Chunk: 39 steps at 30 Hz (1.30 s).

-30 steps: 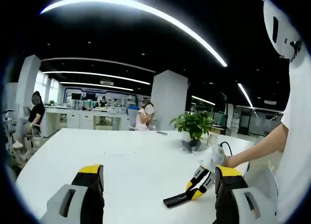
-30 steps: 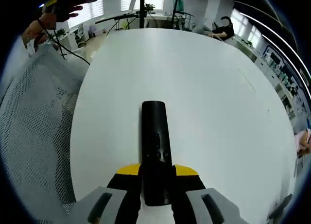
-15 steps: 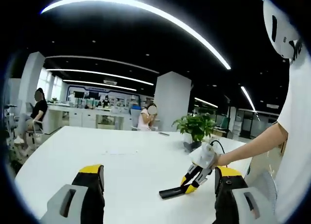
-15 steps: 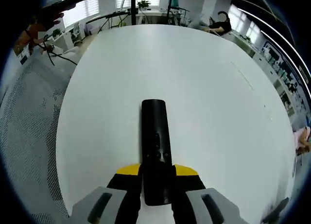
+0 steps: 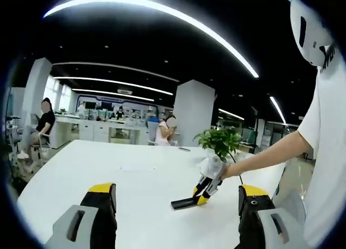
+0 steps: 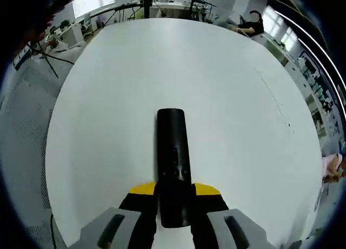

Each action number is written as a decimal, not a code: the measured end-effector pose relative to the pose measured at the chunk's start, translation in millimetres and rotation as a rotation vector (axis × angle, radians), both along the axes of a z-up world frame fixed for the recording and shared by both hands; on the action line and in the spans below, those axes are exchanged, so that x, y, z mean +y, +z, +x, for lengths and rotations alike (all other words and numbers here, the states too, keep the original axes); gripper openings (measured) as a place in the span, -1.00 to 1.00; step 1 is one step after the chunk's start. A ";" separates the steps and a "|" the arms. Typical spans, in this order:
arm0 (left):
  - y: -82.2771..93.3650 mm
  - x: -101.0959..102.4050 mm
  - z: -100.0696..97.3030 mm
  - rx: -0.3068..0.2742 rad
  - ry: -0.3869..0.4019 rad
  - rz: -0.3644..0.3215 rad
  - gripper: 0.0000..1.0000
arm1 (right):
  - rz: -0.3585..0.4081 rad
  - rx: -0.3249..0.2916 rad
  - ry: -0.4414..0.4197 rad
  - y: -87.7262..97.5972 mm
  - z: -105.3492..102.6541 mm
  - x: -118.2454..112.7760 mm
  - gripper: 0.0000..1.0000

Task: Press the specified remote control buttons in sequence, fully releasing each button before pressing the next.

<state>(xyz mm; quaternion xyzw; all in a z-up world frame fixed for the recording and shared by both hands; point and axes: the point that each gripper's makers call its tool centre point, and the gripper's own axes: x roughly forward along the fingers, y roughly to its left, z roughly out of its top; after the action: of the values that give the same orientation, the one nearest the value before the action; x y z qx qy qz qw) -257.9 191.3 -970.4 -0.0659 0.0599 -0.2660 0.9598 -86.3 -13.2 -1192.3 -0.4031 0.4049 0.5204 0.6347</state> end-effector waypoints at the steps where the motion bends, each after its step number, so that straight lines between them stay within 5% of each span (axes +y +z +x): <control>1: -0.3 0.1 0.0 0.002 0.001 -0.001 0.93 | -0.003 0.000 -0.002 -0.8 3.4 -0.4 -0.59; 21: -14.4 2.9 -1.2 0.039 0.010 0.019 0.93 | 0.009 -0.019 -0.111 -5.6 51.0 -5.4 -0.58; 28: -13.7 1.2 1.1 0.035 0.010 0.018 0.93 | 0.177 0.000 -0.302 0.6 43.3 -2.1 -0.31; 34: -17.1 -2.9 2.4 0.049 0.008 -0.007 0.95 | 0.411 -0.001 -0.567 4.1 31.1 -19.2 0.12; 39: -22.4 -8.1 2.3 0.062 0.001 -0.009 0.96 | 0.552 -0.025 -0.687 12.1 14.2 -38.4 0.33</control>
<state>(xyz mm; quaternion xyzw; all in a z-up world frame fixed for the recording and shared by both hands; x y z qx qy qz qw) -255.6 183.1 -992.8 -0.0784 0.0883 -0.2638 0.9573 -72.1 -51.7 -1180.2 -0.0667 0.3538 0.3627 0.8595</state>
